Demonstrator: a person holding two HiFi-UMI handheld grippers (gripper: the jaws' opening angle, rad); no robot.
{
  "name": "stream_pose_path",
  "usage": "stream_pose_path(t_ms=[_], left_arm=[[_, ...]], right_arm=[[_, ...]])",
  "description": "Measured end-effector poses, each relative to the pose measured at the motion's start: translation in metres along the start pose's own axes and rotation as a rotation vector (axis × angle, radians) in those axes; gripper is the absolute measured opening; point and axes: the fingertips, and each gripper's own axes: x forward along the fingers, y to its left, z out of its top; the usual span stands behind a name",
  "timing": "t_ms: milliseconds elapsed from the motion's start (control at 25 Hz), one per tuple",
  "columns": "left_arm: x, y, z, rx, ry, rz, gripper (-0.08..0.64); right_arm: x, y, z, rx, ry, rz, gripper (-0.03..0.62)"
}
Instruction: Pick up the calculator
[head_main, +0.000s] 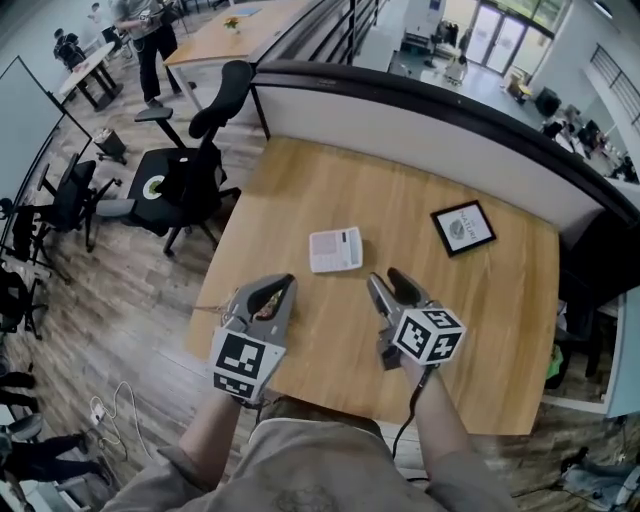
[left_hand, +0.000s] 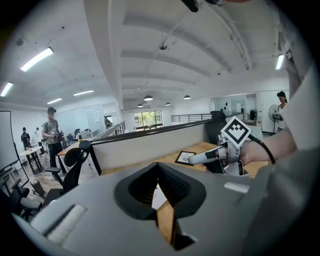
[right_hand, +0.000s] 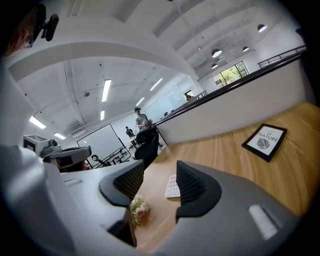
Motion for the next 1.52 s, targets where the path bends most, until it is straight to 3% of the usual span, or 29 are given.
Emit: stream_pose_path(t_ms=[280,760,1200,1280,1360,1520], left_arm=[[0.03,0.021,-0.042,-0.025,0.073,0.002,0.002],[0.087,0.037,-0.122,-0.073,0.161,-0.066,0.002],[0.104,0.04,-0.155,-0.121,0.192,-0.106,0.002],[0.103,0.042,-0.158,-0.129,0.195,-0.105,0.002],[0.1,0.042,-0.159,-0.133,0.196,-0.103,0.002],[0.095,0.051,-0.158,-0.133,0.197,-0.091,0.002]], right_arm=[[0.05,-0.036,-0.03,0.042,0.076,-0.04,0.192],[0.119,-0.099,-0.09,0.175,0.146,-0.112,0.192],[0.156,-0.122,-0.116,0.312,0.184,-0.129,0.189],[0.16,-0.122,-0.117,0.327,0.187,-0.124,0.164],[0.162,-0.122,-0.12,0.358,0.19,-0.122,0.079],[0.16,-0.119,-0.115,0.507,0.137,-0.102,0.062]])
